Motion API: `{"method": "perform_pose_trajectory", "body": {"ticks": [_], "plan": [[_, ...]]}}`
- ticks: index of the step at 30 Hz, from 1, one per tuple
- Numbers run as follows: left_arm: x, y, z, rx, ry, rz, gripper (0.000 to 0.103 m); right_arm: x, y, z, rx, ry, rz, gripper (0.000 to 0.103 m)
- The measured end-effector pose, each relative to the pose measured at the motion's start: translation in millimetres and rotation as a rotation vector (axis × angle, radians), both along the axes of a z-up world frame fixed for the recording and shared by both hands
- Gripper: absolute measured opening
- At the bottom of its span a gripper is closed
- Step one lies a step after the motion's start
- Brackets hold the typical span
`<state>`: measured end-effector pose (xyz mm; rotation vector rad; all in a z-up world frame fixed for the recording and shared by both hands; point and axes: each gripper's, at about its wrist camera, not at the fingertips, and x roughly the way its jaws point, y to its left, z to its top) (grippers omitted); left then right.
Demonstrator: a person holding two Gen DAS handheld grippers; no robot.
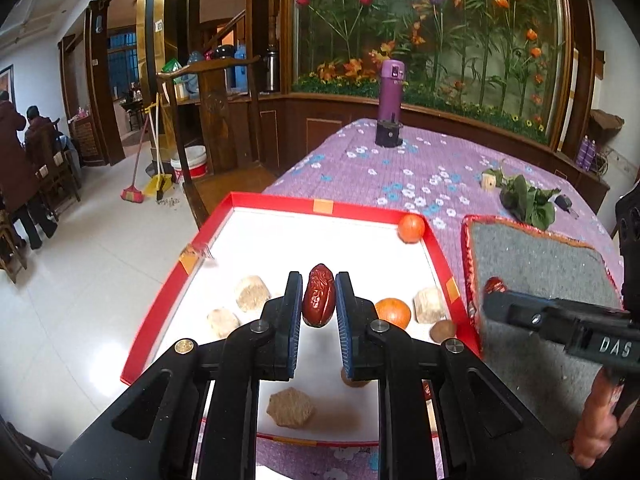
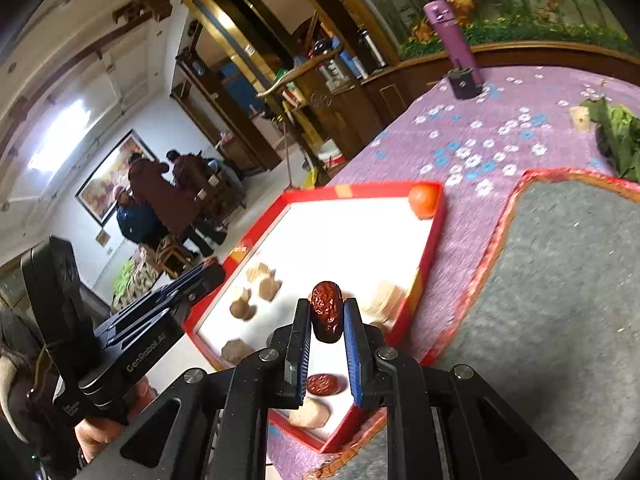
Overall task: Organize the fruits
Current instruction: 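Carry both red dates into the white tray and open both tools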
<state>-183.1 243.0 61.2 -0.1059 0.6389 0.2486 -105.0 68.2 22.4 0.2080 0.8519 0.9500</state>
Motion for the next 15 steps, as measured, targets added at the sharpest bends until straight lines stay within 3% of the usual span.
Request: {"method": "perform_pose_trajectory", "body": {"ticks": [6, 15], "plan": [[0.3, -2.5, -5.5, -0.006, 0.011, -0.004, 0.016, -3.9, 6.8, -7.7, -0.014, 0.005, 0.012, 0.015], [-1.2, -3.2, -6.1, 0.061, 0.007, 0.040, 0.016, -5.4, 10.6, -7.2, -0.016, 0.011, 0.017, 0.015]]}}
